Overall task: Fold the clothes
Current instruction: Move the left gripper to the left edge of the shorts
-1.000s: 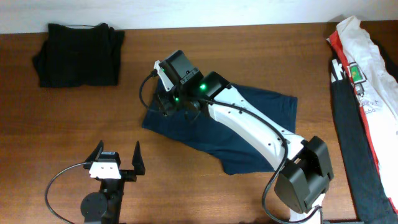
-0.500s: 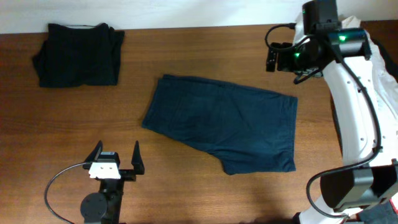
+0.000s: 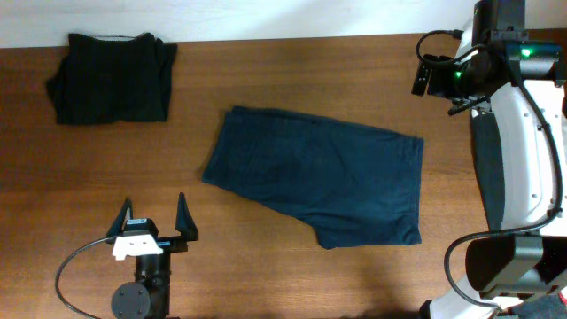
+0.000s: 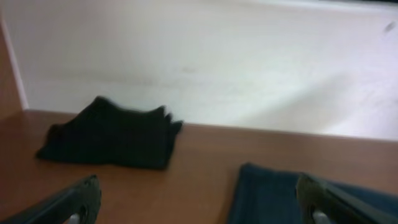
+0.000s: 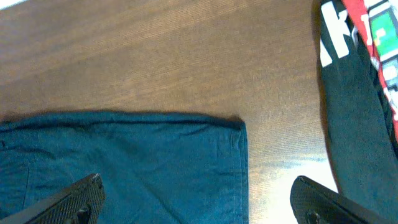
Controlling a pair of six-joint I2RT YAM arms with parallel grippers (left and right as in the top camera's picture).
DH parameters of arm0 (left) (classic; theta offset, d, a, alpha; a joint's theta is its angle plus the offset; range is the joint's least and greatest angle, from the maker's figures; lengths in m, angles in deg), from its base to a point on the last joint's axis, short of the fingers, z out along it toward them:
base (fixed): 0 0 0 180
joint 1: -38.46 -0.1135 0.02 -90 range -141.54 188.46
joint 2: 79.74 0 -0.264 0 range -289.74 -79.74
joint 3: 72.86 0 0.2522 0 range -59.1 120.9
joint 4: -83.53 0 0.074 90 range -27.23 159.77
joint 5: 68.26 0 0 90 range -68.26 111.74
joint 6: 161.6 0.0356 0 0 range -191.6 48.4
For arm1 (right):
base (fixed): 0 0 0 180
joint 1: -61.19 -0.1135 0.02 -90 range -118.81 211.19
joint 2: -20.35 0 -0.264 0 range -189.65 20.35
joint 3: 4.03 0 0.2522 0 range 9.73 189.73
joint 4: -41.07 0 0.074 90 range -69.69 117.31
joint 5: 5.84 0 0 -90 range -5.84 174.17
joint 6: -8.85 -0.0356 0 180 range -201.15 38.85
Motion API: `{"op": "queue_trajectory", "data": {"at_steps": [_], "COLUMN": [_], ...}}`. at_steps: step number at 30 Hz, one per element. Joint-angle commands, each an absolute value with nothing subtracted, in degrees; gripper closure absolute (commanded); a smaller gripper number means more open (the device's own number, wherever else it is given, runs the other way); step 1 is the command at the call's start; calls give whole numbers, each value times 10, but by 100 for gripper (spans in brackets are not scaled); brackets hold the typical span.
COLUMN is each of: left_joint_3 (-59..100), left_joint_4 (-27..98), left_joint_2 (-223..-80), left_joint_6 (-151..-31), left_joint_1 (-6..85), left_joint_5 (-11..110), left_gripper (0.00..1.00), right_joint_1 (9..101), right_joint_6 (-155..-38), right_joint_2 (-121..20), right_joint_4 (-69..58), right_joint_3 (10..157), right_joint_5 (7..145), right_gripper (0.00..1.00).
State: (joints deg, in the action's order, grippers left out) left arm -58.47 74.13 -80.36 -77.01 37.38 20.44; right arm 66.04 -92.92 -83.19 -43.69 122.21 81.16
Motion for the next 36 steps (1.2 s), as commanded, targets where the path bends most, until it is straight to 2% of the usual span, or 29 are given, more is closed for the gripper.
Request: {"op": "queue_trajectory", "data": {"at_steps": [1, 5, 10, 17, 19, 22, 24, 30, 34, 36], "left_joint_3": [-545, -426, -254, 231, 309, 405, 410, 410, 410, 410], "left_joint_4": [749, 700, 662, 194, 118, 14, 3, 40, 73, 94], "left_joint_2": [-814, -907, -1131, -1545, -1614, -1727, -1765, -1863, -1945, -1999], "left_joint_6": [-814, -802, -746, -745, -738, -653, -653, -655, -655, -663], "left_joint_1": [376, 376, 376, 376, 376, 376, 376, 377, 377, 374], "left_joint_5": [273, 286, 336, 405, 407, 464, 494, 487, 390, 396], "left_gripper": [1, 1, 1, 1, 1, 1, 1, 1, 1, 1], "right_joint_1": [661, 661, 661, 661, 661, 661, 661, 661, 661, 661], "right_joint_6": [-926, -926, -926, -926, -926, -926, -926, -926, -926, -926], "right_joint_2": [-832, -832, -832, -832, -832, -832, -832, -832, -832, -832], "right_joint_4": [-419, -416, -417, -432, -442, -479, -484, -490, -490, -491], "right_joint_3": [1225, 1225, 1225, 1225, 1225, 1225, 1225, 1225, 1225, 1225], "right_joint_5": [818, 818, 819, 818, 818, 814, 798, 738, 738, 738], "right_gripper": [1, 1, 1, 1, 1, 1, 1, 1, 1, 1]}}
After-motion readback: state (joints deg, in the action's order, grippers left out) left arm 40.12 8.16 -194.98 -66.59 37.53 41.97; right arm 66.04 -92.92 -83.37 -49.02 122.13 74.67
